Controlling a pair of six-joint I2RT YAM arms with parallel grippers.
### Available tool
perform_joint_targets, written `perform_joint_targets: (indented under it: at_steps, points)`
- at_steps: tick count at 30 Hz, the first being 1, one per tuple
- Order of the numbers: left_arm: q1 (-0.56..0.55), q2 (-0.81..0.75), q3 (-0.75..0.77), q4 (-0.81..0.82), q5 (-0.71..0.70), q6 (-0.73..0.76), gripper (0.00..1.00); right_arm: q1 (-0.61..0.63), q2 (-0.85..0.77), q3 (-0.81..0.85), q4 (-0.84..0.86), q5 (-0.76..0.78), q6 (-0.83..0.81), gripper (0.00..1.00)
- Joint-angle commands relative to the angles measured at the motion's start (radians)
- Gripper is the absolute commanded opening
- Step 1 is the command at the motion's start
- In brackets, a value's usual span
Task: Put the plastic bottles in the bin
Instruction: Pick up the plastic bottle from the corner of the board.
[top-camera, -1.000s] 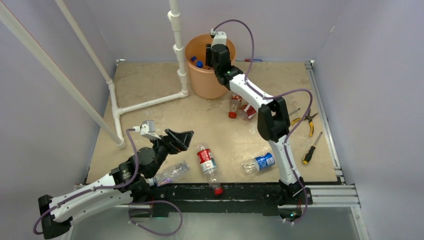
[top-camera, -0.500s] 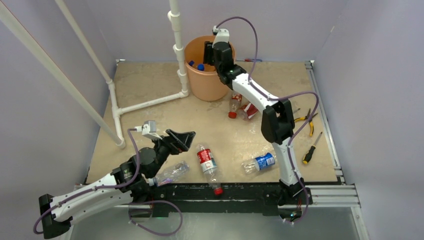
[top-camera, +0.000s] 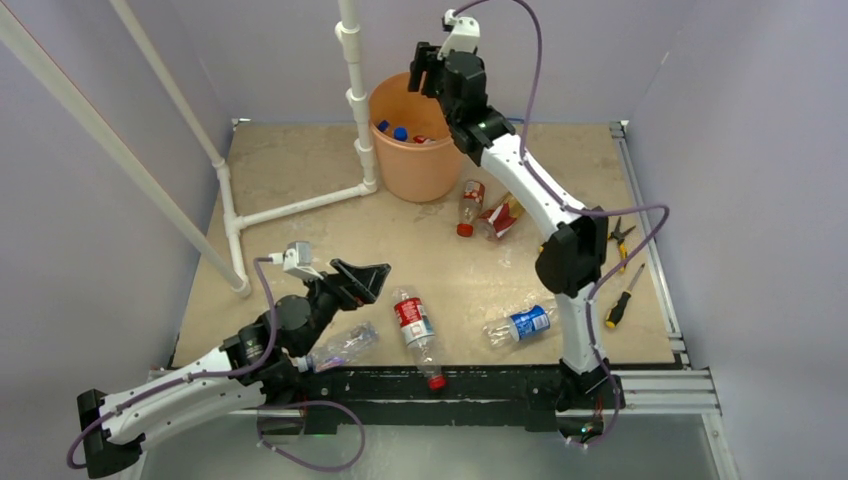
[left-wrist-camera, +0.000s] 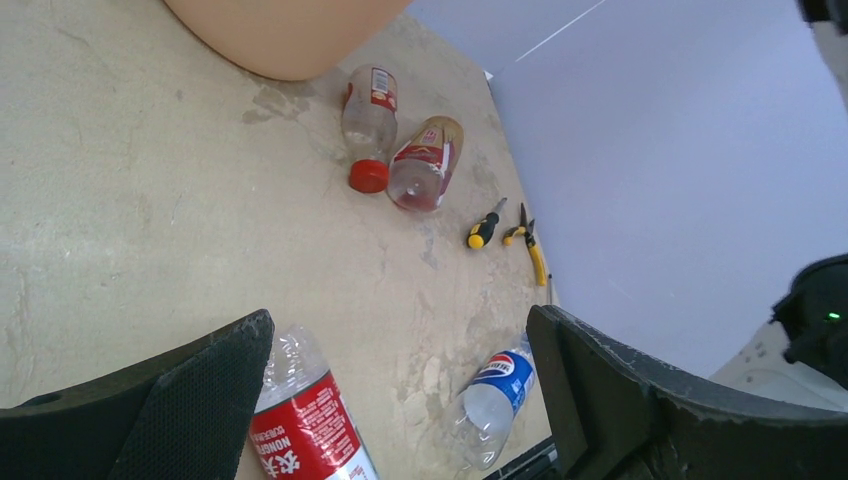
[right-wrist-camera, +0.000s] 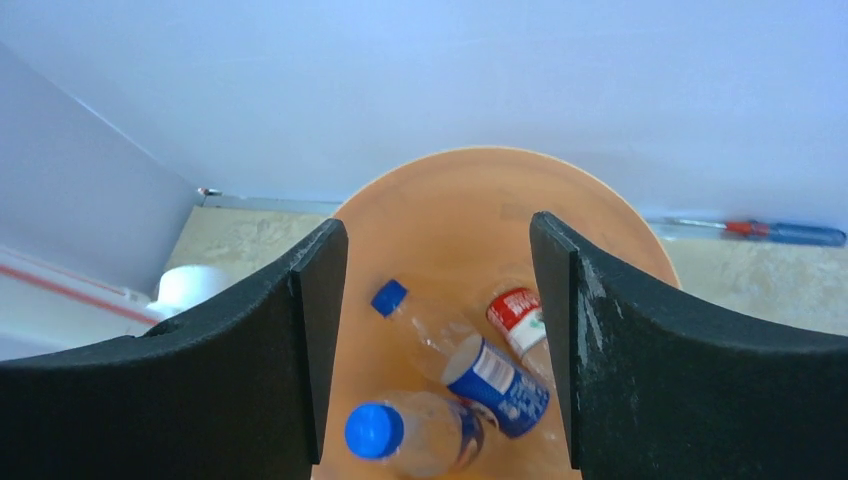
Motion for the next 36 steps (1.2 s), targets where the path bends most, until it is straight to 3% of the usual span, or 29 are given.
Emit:
perform_joint_targets:
  at_steps: [1,7,10,17,28,36]
  points:
    - [0.001,-0.018,0.027,-0.046,-0.016,-0.013,0.99,0.009,-0.249,-0.159,0.103,-0.005,0.055,0.69]
    - [0.0,-0.072,0.023,-0.121,-0.1,-0.064,0.99,0.093,-0.695,-0.794,0.376,-0.06,0.132,0.7]
    - [0.0,-0.099,0.012,-0.211,-0.167,-0.172,0.99,0.17,-0.891,-1.014,0.404,-0.075,0.147,0.71]
    - [0.0,-0.068,0.04,-0.202,-0.095,-0.024,0.99,0.303,-1.074,-1.314,0.233,-0.18,0.213,0.74]
    - [0.0,0.268,0.158,-0.291,-0.063,-0.002,0.98,0.373,-1.254,-1.757,0.238,-0.335,0.402,0.71]
    - [0.0,0.419,0.103,-0.09,0.08,0.031,0.96,0.416,-1.318,-1.895,0.263,-0.429,0.486,0.76]
